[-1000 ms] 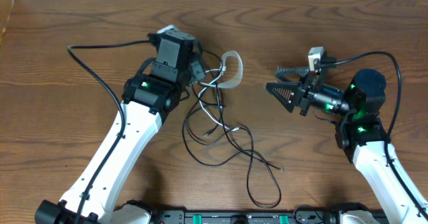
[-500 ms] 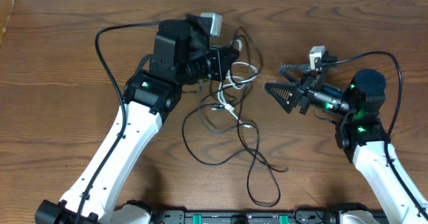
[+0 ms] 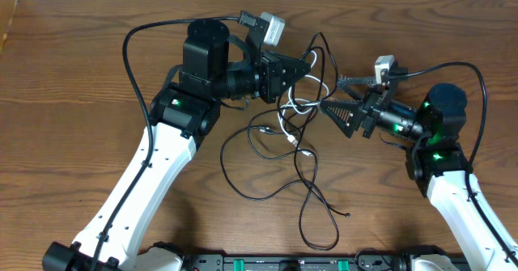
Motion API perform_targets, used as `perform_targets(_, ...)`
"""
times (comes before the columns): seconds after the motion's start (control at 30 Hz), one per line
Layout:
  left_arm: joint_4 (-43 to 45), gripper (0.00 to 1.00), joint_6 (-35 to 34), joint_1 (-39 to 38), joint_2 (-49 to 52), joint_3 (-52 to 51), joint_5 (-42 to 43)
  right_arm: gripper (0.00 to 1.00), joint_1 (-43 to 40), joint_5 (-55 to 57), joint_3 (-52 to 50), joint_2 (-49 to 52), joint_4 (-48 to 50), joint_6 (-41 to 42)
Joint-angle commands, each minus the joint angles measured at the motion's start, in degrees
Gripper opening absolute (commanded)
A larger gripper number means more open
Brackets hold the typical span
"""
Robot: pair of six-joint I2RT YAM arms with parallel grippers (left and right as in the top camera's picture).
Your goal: Untangle cables
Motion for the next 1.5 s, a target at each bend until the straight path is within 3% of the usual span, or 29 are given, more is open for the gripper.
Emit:
perform_targets(0.0, 0.79, 0.08, 1.38, 0.04, -0.22, 0.52, 3.17, 0.99, -0.13, 0.35, 0.33, -0.35, -0.07, -0.37)
perform_targets(0.33, 7.52, 0.07, 1.36, -3.52, -0.20, 0.52, 4.15, 0.99, 1.55, 15.15, 0.33, -0.33, -9.62, -0.39)
perform_targets(0.8, 14.23, 0.07, 1.11, -9.60, -0.20, 0.55, 3.08, 0.99, 6.47, 26.08, 0.33, -0.33, -11.69, -0.42)
perform_targets(1.1, 14.05, 0.07, 1.16, -10.25, -0.22, 0.52, 3.13, 0.99, 6.62, 45.53, 0.33, -0.33, -23.06, -0.37)
perform_targets(1.3, 12.04, 0.07, 1.36, -6.29, -0.22, 0.52, 3.10, 0.99, 6.56, 57.75, 0.33, -0.33, -30.51, -0.35)
perform_targets(1.47, 6.25, 0.07, 1.38, 5.16, -0.22, 0.52, 3.13, 0.99, 4.96, 62.20, 0.33, -0.33, -34.88, -0.37)
